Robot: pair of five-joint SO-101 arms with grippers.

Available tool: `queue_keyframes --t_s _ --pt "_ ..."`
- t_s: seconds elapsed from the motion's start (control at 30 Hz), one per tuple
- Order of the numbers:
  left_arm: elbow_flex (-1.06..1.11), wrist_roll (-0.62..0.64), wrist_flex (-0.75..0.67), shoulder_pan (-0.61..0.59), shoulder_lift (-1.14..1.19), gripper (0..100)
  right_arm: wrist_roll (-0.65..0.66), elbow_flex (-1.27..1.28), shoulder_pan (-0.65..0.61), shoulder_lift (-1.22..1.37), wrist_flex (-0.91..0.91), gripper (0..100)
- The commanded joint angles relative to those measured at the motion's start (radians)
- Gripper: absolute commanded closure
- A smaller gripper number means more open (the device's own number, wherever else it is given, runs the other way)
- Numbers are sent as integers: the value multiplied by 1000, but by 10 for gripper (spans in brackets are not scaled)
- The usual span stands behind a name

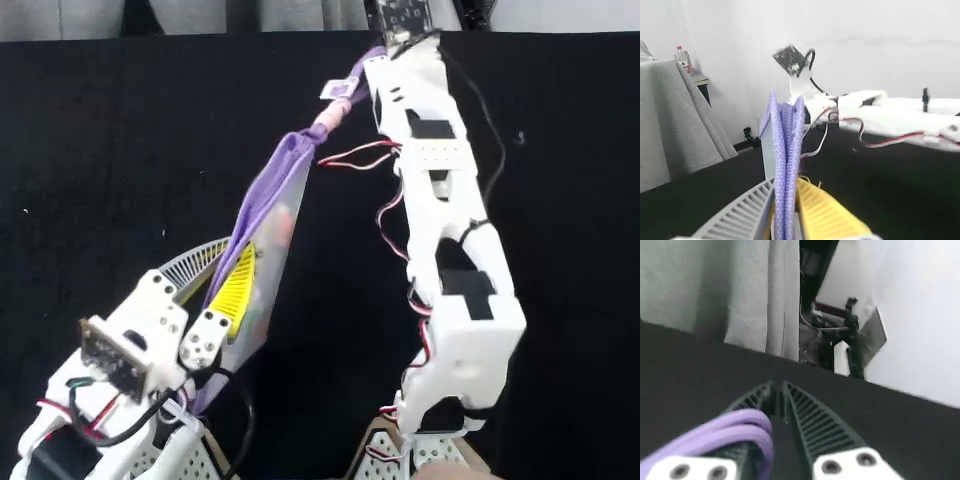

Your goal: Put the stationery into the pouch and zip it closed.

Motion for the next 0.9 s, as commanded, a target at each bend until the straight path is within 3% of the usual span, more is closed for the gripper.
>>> queue_keyframes --t_s 0.0,0.23,0.53,0.7,0.77,0.87 --pt "-166 11 0 -28 -18 973 17 -10 68 58 -77 987" --pt "-168 12 0 -33 -20 973 14 -94 110 143 -61 987" --pt "-108 14 0 -31 -18 972 11 -171 166 84 135 987" --pt "-12 14 2 -31 -17 970 18 -177 130 44 235 987" --pt "33 12 5 -31 -17 941 18 -177 115 30 267 987" --pt "62 12 51 -33 -17 823 18 -177 114 15 296 987"
